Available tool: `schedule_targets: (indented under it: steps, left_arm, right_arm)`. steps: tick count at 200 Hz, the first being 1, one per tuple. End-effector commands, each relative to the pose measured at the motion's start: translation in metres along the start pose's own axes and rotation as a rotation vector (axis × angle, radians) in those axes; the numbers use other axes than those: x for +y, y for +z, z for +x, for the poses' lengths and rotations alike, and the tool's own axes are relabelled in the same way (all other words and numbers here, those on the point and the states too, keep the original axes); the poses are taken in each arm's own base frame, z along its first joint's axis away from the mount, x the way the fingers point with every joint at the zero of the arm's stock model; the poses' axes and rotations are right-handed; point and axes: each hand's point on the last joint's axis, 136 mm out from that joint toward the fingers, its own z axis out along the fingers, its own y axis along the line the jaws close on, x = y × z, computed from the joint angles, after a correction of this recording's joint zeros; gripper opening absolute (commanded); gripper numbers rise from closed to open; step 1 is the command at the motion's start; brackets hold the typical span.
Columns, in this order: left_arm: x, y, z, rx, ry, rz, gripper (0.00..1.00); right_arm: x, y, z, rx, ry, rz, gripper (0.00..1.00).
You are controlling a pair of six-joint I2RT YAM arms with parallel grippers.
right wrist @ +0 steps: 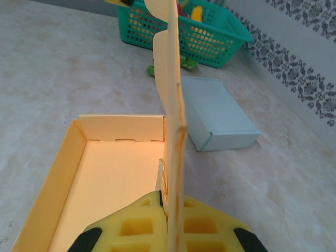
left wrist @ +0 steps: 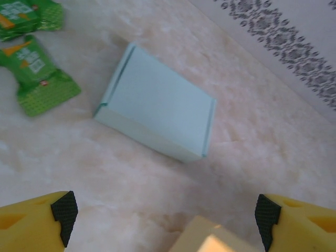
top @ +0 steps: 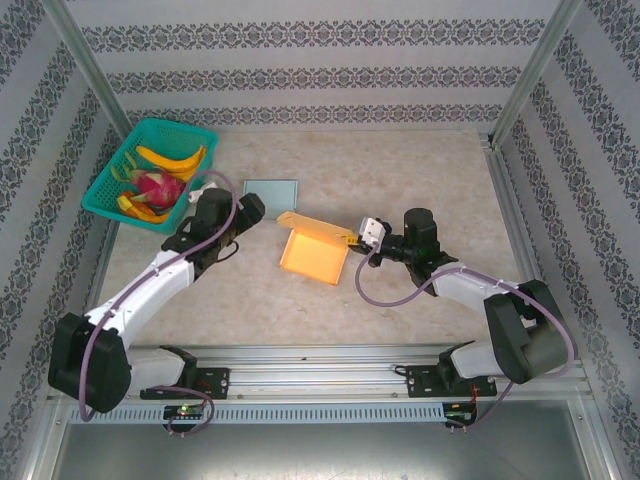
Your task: Fold the paper box
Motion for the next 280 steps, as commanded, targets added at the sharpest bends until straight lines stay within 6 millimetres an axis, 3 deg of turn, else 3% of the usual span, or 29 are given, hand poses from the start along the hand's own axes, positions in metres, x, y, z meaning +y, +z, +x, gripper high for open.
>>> schedule_targets:
  steps: [1,31,70,211,280]
  left_arm:
    - [-0.007,0.001,0.010,0.116,-0.083,-0.011,0.90]
    - [-0.025,0.009,0.022,0.211,-0.141,0.050,0.89]
    - [-0.035,0.009,0.035,0.255,-0.186,0.074,0.89]
    - [-0.081,0.010,0.074,0.322,-0.090,0.108,0.85]
    - [-0.098,0.011,0.097,0.379,-0.077,0.158,0.75]
  right_arm:
    - [0.011,-0.005,-0.016,-0.082,-0.052,-0.066,0.00]
    - [0.012,-0.005,-0.014,-0.076,-0.055,-0.065,0.00]
    - [0.011,-0.004,-0.015,-0.074,-0.061,-0.061,0.00]
    - [0.012,-0.005,-0.017,-0.068,-0.076,-0.045,0.00]
    - [0.009,-0.002,-0.012,-0.041,-0.086,-0.019,0.00]
